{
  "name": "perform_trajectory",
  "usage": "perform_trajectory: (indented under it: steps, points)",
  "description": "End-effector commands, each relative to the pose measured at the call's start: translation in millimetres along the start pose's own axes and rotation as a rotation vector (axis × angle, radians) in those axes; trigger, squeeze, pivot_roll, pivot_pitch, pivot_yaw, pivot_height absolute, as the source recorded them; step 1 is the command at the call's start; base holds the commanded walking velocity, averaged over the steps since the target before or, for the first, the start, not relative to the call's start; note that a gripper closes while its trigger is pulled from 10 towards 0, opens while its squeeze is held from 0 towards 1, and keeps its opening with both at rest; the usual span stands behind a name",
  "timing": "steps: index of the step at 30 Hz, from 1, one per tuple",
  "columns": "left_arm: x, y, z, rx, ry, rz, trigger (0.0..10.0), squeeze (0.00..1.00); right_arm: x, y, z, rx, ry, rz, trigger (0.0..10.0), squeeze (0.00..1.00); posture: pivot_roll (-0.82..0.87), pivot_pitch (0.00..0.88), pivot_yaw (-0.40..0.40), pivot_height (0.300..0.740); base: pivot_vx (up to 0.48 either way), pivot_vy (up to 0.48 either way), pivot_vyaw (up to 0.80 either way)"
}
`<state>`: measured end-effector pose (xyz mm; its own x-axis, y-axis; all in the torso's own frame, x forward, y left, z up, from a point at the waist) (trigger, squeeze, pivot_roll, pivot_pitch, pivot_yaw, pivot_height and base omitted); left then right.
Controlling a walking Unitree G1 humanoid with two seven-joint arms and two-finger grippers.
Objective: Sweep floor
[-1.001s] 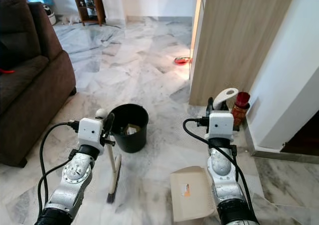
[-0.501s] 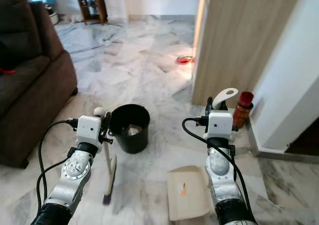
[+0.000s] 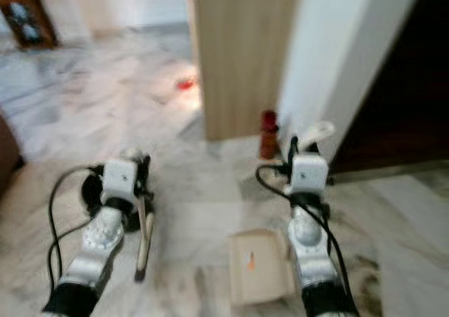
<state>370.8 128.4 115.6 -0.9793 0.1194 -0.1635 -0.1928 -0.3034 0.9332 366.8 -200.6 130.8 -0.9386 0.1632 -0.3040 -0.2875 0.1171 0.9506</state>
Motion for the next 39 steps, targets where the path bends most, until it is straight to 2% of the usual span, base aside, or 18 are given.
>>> perform_trajectory:
  steps: [1, 27, 39]
  points:
    - [-3.1, 10.4, 6.6, -0.008, 0.013, -0.047, 10.0, 0.0, -5.4, 11.9, 7.3, -0.001, 0.02, -0.042, 10.0, 0.0, 0.02, 0.0, 0.057, 0.74, 0.0, 0.0, -0.8]
    - [-4.8, 13.6, 0.1, -0.019, -0.025, -0.071, 10.0, 0.0, -8.9, 11.5, 11.5, 0.002, 0.031, -0.037, 10.0, 0.0, 0.01, 0.0, 0.063, 0.74, 0.0, 0.0, -0.8]
    - [-2.4, 12.3, -0.6, -0.011, -0.024, -0.067, 10.0, 0.0, -5.6, 7.4, 10.7, 0.006, 0.027, -0.023, 10.0, 0.0, 0.01, 0.0, 0.062, 0.74, 0.0, 0.0, -0.8]
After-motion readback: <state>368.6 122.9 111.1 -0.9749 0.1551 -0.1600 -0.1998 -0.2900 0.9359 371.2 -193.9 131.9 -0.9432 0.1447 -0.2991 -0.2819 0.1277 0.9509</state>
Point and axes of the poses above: a point about 5 cm out from each wrist's last joint towards the gripper, its own x axis pointing back from the gripper into the wrist, its own y axis along the axis of the wrist's last joint, z = x × y, the point moved 6 cm from there along -x, pointing out of the wrist towards the gripper, and after that the axes turned 7 degrees about -x, right-handed, at the moved point
